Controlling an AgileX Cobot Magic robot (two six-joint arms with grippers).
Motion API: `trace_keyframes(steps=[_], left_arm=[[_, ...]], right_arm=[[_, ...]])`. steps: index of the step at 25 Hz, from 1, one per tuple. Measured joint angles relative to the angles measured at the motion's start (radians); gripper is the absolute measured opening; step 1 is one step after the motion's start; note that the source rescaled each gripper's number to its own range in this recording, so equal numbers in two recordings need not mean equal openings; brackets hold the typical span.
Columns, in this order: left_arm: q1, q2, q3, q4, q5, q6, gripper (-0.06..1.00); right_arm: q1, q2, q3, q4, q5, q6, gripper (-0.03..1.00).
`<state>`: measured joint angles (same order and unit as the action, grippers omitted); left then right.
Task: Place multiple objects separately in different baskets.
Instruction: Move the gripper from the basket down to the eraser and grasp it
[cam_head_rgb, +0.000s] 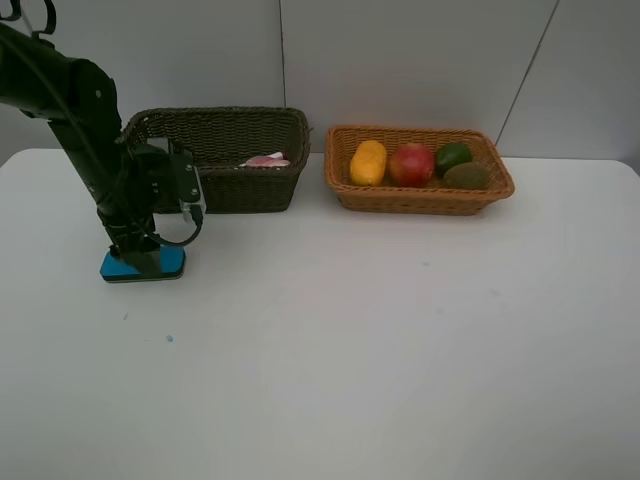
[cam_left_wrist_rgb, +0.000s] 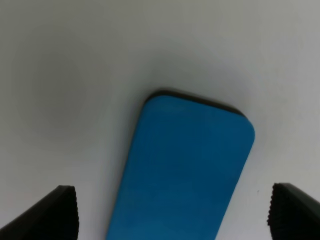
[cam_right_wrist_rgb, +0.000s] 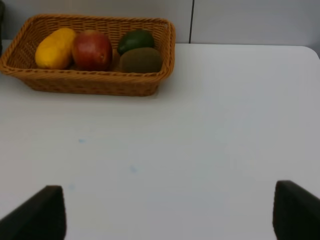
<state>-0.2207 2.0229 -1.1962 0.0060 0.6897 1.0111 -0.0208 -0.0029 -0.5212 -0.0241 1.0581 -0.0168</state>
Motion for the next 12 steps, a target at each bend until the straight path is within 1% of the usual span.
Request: trace_keyframes(steps=[5,12], left_arm=[[0.0,0.015,0.0,0.0,-0.025,0.009,1.0],[0.0,0.02,-0.003,0.0,-0.026,0.017,1.0]], right_arm=[[0.0,0.0,0.0,0.0,0.0,0.0,1.0],[0.0,0.0,0.0,0.0,0.0,0.0,1.0]])
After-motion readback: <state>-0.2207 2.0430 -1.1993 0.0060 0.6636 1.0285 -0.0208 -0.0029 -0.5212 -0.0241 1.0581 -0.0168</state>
